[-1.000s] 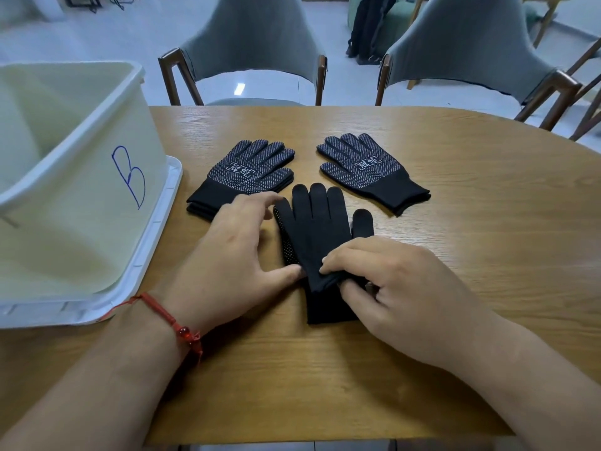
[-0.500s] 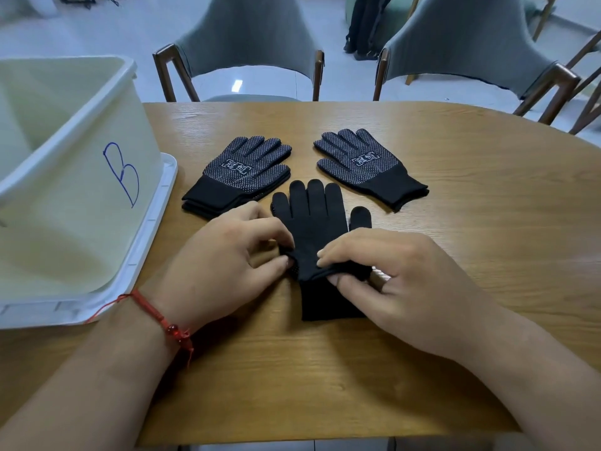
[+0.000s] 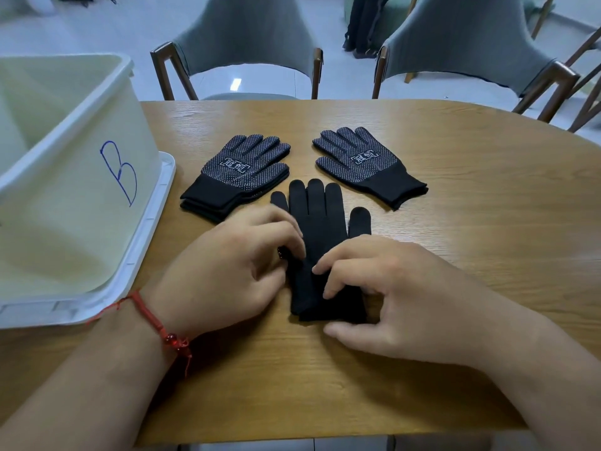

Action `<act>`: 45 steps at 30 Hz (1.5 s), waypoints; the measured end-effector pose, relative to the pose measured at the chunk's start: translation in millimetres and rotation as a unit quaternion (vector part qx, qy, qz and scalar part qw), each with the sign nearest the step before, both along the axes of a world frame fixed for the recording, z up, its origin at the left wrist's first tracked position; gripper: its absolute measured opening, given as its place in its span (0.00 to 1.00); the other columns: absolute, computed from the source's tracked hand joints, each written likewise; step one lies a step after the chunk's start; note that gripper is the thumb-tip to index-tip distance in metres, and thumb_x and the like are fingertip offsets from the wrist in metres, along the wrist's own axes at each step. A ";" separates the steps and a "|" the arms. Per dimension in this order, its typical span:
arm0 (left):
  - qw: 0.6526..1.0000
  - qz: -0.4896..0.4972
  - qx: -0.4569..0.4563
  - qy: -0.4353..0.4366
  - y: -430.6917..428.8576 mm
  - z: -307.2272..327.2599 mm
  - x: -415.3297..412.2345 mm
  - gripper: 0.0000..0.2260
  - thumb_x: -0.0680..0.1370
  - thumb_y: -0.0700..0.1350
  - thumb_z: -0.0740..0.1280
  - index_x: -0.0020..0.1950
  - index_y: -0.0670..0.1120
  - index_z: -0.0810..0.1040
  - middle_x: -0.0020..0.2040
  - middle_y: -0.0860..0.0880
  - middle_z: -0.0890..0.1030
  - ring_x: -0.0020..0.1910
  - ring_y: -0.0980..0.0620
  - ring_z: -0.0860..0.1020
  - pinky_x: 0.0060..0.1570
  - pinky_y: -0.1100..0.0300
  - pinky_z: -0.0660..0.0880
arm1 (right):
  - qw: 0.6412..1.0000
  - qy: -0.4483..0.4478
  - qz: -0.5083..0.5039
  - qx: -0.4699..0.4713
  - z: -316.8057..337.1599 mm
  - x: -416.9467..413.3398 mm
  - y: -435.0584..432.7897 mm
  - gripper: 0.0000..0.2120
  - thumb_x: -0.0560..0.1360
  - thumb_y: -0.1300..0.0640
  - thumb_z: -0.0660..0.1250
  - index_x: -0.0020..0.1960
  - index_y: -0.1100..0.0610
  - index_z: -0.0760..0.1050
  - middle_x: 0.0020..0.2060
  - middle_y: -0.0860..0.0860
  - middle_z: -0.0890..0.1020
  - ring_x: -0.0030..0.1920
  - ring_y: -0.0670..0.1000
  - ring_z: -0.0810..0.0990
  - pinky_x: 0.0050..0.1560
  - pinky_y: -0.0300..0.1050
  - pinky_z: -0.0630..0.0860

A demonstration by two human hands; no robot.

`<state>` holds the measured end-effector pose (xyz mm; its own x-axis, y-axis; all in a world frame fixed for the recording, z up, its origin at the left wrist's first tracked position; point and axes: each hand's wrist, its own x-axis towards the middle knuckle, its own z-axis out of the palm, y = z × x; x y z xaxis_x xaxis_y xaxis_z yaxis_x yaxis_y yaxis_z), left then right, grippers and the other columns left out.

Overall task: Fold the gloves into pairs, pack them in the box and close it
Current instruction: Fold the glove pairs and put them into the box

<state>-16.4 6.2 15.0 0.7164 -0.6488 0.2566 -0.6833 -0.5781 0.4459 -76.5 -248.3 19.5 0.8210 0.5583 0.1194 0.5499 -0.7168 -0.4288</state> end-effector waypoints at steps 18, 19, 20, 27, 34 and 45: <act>0.998 -0.039 -0.019 0.037 -5.9 -5.2 0.6 0.09 0.79 0.59 0.70 0.53 0.56 0.82 0.47 0.60 0.78 0.50 0.55 0.76 0.50 0.54 0.75 | 0.974 -0.035 -0.111 0.193 -0.2 -3.0 13.4 0.03 0.82 0.50 0.71 0.50 0.48 0.78 0.34 0.47 0.81 0.35 0.52 0.79 0.35 0.42 0.72; 0.998 -0.038 -0.032 0.046 -6.5 -5.6 0.8 0.08 0.80 0.58 0.70 0.51 0.55 0.81 0.45 0.59 0.78 0.49 0.54 0.76 0.48 0.55 0.74 | 0.970 -0.023 -0.117 0.211 0.7 -2.9 13.0 0.04 0.81 0.49 0.71 0.51 0.48 0.78 0.36 0.47 0.83 0.37 0.52 0.81 0.38 0.44 0.74; 0.997 -0.038 -0.043 0.057 -6.2 -5.6 0.5 0.07 0.80 0.57 0.70 0.50 0.55 0.81 0.44 0.58 0.78 0.48 0.53 0.76 0.47 0.55 0.74 | 0.966 -0.009 -0.121 0.229 2.4 -2.8 12.7 0.07 0.80 0.47 0.73 0.54 0.48 0.78 0.40 0.45 0.85 0.41 0.51 0.84 0.42 0.45 0.77; 0.978 -0.020 -0.108 0.175 -0.1 -1.3 -2.5 0.08 0.82 0.54 0.69 0.59 0.55 0.84 0.46 0.56 0.84 0.46 0.52 0.82 0.47 0.53 0.78 | 0.972 0.019 -0.143 0.185 0.6 1.7 6.4 0.17 0.74 0.49 0.79 0.60 0.44 0.79 0.48 0.40 0.86 0.54 0.42 0.85 0.52 0.35 0.79; 0.960 -0.053 -0.142 0.237 -1.7 6.7 -6.0 0.13 0.83 0.47 0.67 0.67 0.53 0.82 0.60 0.57 0.85 0.63 0.57 0.82 0.64 0.58 0.77 | 0.960 0.101 -0.137 0.224 -1.3 1.5 4.0 0.11 0.80 0.55 0.75 0.54 0.39 0.83 0.45 0.42 0.87 0.49 0.46 0.86 0.48 0.43 0.80; 0.944 0.073 -0.162 0.279 -1.5 0.1 -0.1 0.29 0.76 0.50 0.78 0.72 0.60 0.68 0.45 0.55 0.83 0.40 0.53 0.82 0.44 0.57 0.78 | 0.955 0.047 -0.197 0.219 -11.2 10.5 5.5 0.17 0.78 0.48 0.76 0.66 0.40 0.78 0.48 0.41 0.87 0.53 0.39 0.85 0.55 0.40 0.79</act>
<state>-16.5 4.7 15.1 0.8748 -0.4842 -0.0188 -0.2133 -0.4196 0.8823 -66.0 -242.8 8.3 0.9754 0.1175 0.1863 0.2192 -0.6015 -0.7682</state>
